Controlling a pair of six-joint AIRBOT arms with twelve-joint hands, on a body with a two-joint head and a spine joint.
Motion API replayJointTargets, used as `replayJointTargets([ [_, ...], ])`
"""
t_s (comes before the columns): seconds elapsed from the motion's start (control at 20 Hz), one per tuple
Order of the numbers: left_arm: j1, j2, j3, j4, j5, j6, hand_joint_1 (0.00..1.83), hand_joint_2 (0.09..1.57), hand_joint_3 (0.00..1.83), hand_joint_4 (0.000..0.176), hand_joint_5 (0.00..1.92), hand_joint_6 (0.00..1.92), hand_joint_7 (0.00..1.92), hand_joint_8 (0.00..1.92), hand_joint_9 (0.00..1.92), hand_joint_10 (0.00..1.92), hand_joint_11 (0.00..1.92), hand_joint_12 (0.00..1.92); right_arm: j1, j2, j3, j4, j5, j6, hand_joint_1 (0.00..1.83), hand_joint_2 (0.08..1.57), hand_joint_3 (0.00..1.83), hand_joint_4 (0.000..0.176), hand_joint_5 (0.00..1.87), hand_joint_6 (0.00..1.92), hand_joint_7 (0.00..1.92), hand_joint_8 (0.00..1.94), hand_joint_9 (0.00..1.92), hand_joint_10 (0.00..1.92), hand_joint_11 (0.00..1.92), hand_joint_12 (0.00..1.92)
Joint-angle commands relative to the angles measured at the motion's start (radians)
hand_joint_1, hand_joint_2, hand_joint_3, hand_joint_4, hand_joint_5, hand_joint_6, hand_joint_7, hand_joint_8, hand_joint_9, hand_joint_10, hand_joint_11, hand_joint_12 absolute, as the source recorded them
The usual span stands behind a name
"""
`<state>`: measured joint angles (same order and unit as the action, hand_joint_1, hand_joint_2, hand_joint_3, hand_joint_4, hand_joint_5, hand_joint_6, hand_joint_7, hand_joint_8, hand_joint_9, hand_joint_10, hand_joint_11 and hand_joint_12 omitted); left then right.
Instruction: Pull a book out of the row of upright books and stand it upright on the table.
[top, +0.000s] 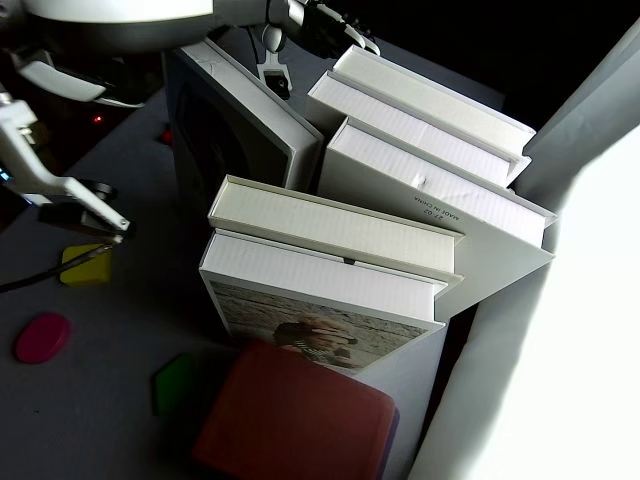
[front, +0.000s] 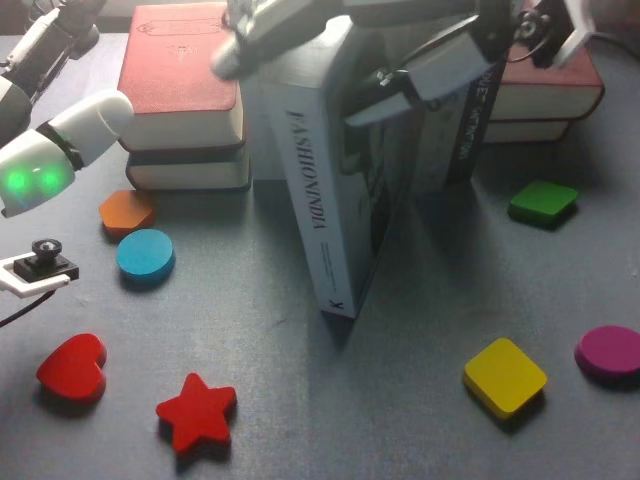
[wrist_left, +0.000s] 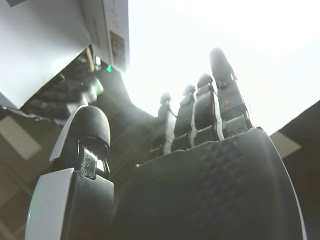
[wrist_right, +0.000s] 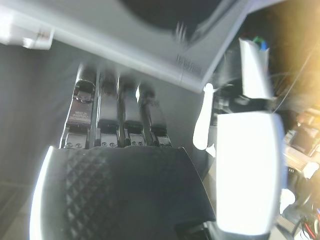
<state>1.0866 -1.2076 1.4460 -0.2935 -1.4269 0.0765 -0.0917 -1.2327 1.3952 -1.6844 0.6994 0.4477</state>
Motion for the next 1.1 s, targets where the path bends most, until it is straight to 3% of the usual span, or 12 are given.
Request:
replayJointTargets([
  [0.0, -0.007, -0.005, 0.006, -0.007, -0.117, -0.009, 0.47, 1.40, 0.00, 0.000, 0.05, 0.01, 0.00, 0.00, 0.00, 0.00, 0.00, 0.18, 0.005, -0.009, 0.007, 0.070, -0.005, -0.005, 1.32, 1.24, 0.00, 0.000, 0.63, 1.10, 0.73, 1.29, 0.76, 1.40, 0.67, 1.58],
  [0.05, -0.007, -0.005, 0.006, -0.007, -0.116, -0.009, 0.47, 1.41, 0.00, 0.000, 0.07, 0.01, 0.01, 0.00, 0.01, 0.00, 0.00, 0.24, 0.001, -0.019, 0.013, 0.071, -0.005, -0.005, 1.24, 1.23, 0.00, 0.000, 0.70, 1.16, 0.85, 1.40, 0.95, 1.42, 0.92, 1.68],
  [0.15, -0.007, -0.006, 0.008, -0.005, -0.115, -0.009, 0.44, 1.41, 0.00, 0.000, 0.05, 0.00, 0.00, 0.00, 0.00, 0.00, 0.00, 0.27, -0.007, -0.045, 0.026, 0.073, -0.002, -0.003, 1.21, 1.24, 0.00, 0.000, 0.68, 1.23, 0.85, 1.48, 0.99, 1.54, 0.99, 1.79],
  [0.2, -0.007, -0.007, 0.008, -0.005, -0.115, -0.009, 0.38, 1.39, 0.00, 0.024, 0.03, 0.00, 0.00, 0.00, 0.00, 0.00, 0.00, 0.05, -0.007, -0.052, 0.029, 0.077, 0.005, -0.003, 1.17, 1.30, 0.01, 0.000, 0.65, 1.29, 0.70, 1.73, 0.74, 1.84, 0.72, 1.89],
  [0.25, -0.007, -0.007, 0.008, -0.005, -0.115, -0.009, 0.35, 1.39, 0.00, 0.070, 0.03, 0.00, 0.00, 0.00, 0.00, 0.00, 0.00, 0.01, -0.007, -0.051, 0.033, 0.100, 0.021, -0.003, 1.14, 1.29, 0.00, 0.000, 0.74, 1.30, 0.62, 1.67, 0.60, 1.79, 0.73, 1.92],
  [0.3, -0.008, -0.007, 0.008, -0.005, -0.115, -0.009, 0.34, 1.39, 0.00, 0.084, 0.05, 0.01, 0.00, 0.00, 0.00, 0.00, 0.00, 0.00, -0.007, -0.047, 0.036, 0.125, 0.040, -0.003, 1.07, 1.22, 0.00, 0.000, 0.82, 1.25, 0.50, 1.32, 0.40, 1.53, 0.34, 1.92],
  [0.35, -0.008, -0.007, 0.008, -0.005, -0.113, -0.009, 0.34, 1.38, 0.00, 0.095, 0.05, 0.01, 0.00, 0.00, 0.00, 0.00, 0.00, 0.00, -0.007, -0.044, 0.034, 0.141, 0.054, -0.003, 1.08, 1.24, 0.00, 0.000, 0.75, 1.34, 0.44, 1.25, 0.33, 1.51, 0.22, 1.92],
  [0.4, -0.008, -0.007, 0.008, -0.005, -0.113, -0.009, 0.34, 1.38, 0.00, 0.085, 0.04, 0.01, 0.00, 0.00, 0.00, 0.00, 0.00, 0.00, -0.005, -0.039, 0.032, 0.152, 0.063, -0.005, 1.11, 1.28, 0.01, 0.000, 0.73, 1.38, 0.57, 1.53, 0.40, 1.53, 0.27, 1.92],
  [0.55, -0.008, -0.008, 0.009, -0.005, -0.113, -0.010, 0.35, 1.39, 0.00, 0.075, 0.06, 0.01, 0.00, 0.00, 0.00, 0.00, 0.00, 0.00, 0.008, -0.009, 0.010, 0.161, 0.093, -0.005, 1.11, 1.29, 0.00, 0.021, 0.70, 1.41, 0.67, 1.53, 0.55, 1.43, 0.41, 1.83],
  [0.65, -0.008, -0.008, 0.009, -0.006, -0.114, -0.010, 0.38, 1.40, 0.00, 0.069, 0.08, 0.02, 0.00, 0.00, 0.00, 0.00, 0.00, 0.00, 0.011, 0.006, -0.006, 0.161, 0.115, -0.003, 1.11, 1.31, 0.00, 0.000, 0.66, 1.41, 0.66, 1.63, 0.55, 1.55, 0.42, 1.87],
  [0.95, -0.008, -0.009, 0.009, -0.008, -0.117, -0.010, 0.42, 1.39, 0.00, 0.047, 0.11, 0.01, 0.02, 0.00, 0.00, 0.00, 0.03, 0.03, 0.022, 0.034, -0.028, 0.161, 0.194, 0.038, 1.13, 1.29, 0.00, 0.000, 0.67, 1.35, 0.70, 1.60, 0.50, 1.51, 0.24, 1.84],
  [1.05, -0.008, -0.009, 0.009, -0.009, -0.117, -0.010, 0.43, 1.39, 0.00, 0.045, 0.13, 0.00, 0.03, 0.00, 0.00, 0.00, 0.00, 0.30, 0.030, 0.046, -0.039, 0.151, 0.205, 0.050, 1.13, 1.29, 0.00, 0.000, 0.67, 1.35, 0.70, 1.60, 0.50, 1.51, 0.24, 1.84],
])
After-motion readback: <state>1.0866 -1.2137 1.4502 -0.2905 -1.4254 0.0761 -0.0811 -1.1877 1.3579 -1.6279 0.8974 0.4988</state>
